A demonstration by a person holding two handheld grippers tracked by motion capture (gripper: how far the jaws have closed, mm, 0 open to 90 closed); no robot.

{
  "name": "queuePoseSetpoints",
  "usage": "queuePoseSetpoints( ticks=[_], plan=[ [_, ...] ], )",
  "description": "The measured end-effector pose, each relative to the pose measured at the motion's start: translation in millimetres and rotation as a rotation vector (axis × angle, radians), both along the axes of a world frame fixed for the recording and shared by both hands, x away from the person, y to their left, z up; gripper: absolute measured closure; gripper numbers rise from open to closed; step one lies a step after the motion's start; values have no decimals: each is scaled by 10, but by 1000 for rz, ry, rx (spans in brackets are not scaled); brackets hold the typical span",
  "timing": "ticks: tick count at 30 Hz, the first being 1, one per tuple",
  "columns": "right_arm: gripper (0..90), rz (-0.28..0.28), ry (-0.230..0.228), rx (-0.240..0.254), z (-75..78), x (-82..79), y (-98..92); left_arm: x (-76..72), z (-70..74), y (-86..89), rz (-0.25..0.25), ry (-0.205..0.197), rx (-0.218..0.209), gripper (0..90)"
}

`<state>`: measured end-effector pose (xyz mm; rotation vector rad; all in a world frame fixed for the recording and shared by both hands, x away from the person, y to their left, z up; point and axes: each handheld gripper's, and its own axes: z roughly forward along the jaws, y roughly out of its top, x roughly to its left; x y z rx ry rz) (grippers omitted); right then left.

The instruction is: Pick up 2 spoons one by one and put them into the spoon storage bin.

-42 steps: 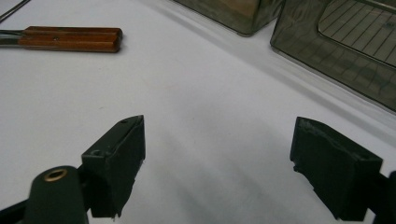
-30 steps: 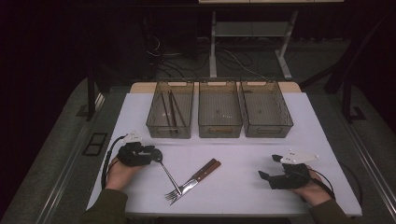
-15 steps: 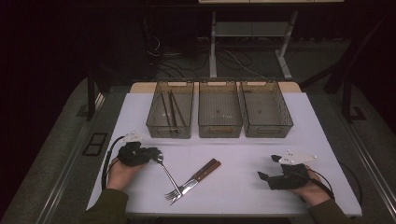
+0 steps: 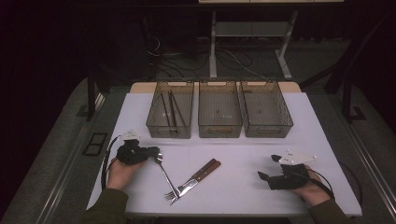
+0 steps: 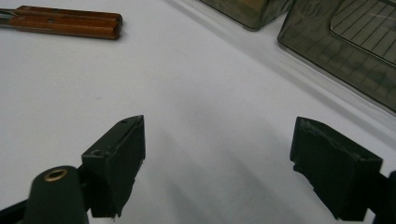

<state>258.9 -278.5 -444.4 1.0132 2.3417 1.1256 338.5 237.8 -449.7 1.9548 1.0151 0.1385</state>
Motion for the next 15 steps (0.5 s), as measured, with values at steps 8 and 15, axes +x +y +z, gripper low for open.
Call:
queuePoseSetpoints(
  ticks=[8,15],
  plan=[
    [181,0,1,-5,-3,3,2,-12,130,20,61,-52,-111,855],
    [181,-2,1,-5,-4,6,0,-39,275,-52,45,-103,-165,874]
  ],
)
